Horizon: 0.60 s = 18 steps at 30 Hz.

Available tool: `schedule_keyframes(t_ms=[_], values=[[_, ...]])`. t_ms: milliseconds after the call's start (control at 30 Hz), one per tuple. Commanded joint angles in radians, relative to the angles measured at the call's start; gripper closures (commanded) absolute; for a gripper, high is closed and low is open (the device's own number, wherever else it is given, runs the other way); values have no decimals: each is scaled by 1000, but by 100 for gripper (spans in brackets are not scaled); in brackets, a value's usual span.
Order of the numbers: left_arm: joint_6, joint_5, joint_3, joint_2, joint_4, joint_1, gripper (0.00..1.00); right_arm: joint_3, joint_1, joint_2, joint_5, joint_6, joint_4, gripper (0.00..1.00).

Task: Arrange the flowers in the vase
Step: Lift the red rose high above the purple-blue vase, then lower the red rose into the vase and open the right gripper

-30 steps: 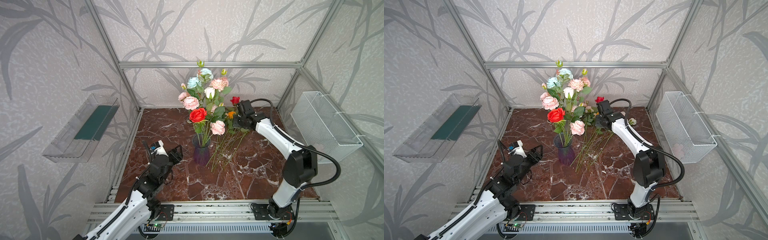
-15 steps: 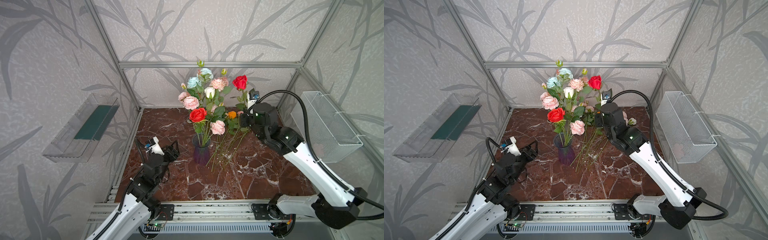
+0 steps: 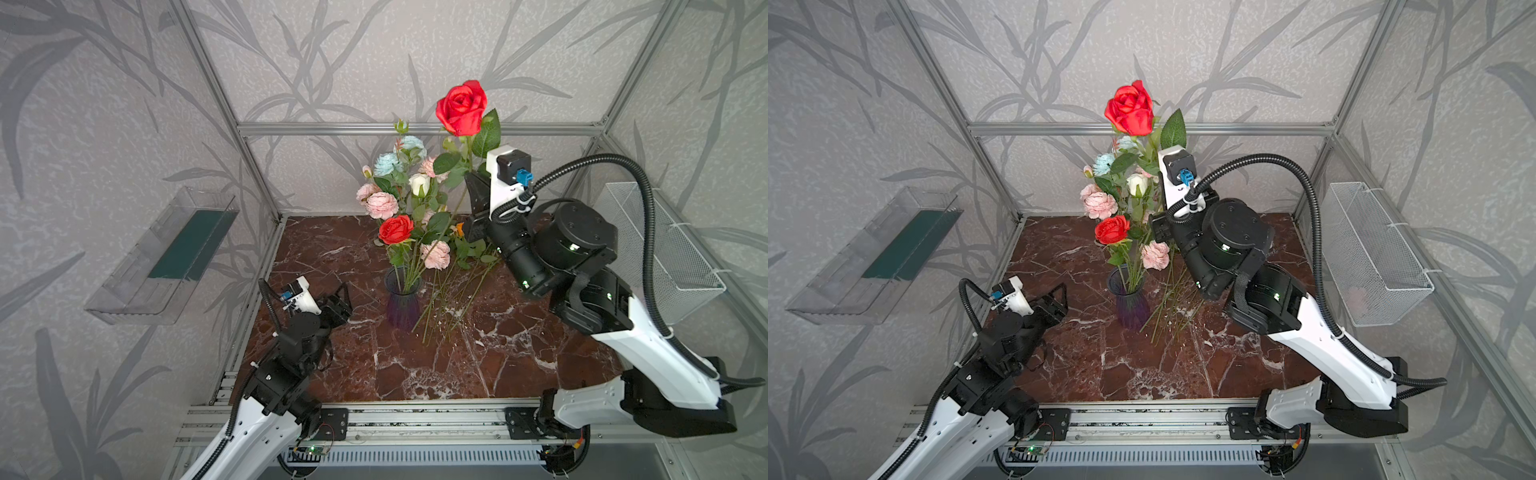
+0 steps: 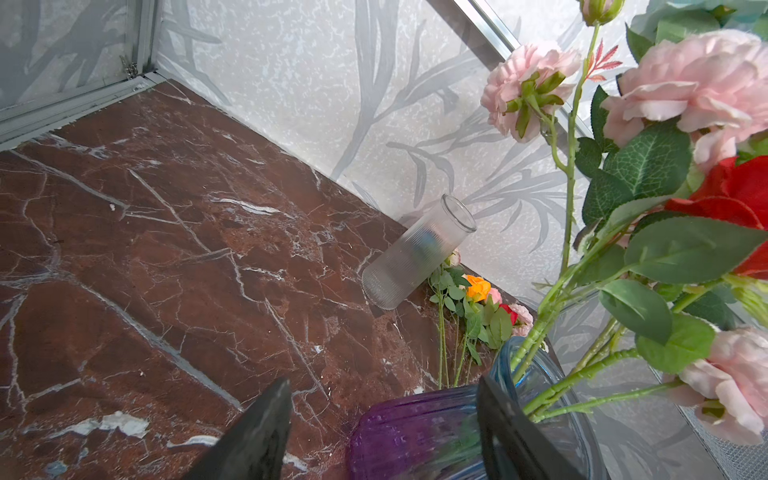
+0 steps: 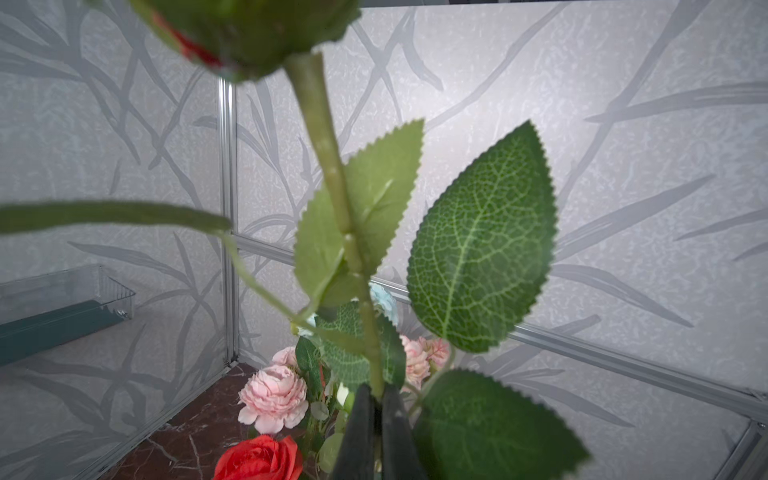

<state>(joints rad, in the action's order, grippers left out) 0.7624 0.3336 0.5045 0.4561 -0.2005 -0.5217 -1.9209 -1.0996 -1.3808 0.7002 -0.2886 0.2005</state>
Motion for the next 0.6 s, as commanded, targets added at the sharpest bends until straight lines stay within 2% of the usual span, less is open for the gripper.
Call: schedule_keyframes(t_ms=[0, 100, 267, 533, 567], values=[[11, 31, 13, -15, -35, 5, 29, -75, -9, -96, 6, -116, -57, 100], [5, 41, 10, -45, -46, 5, 29, -137, -13, -169, -4, -131, -23, 100], [-6, 52, 5, -51, -49, 6, 29, -66, -12, -198, 16, -126, -61, 100], [-16, 29, 10, 1, -18, 7, 29, 97, -2, -178, 4, 73, 23, 99], [-15, 26, 9, 5, -15, 6, 29, 111, 6, -174, -7, 112, 46, 92]])
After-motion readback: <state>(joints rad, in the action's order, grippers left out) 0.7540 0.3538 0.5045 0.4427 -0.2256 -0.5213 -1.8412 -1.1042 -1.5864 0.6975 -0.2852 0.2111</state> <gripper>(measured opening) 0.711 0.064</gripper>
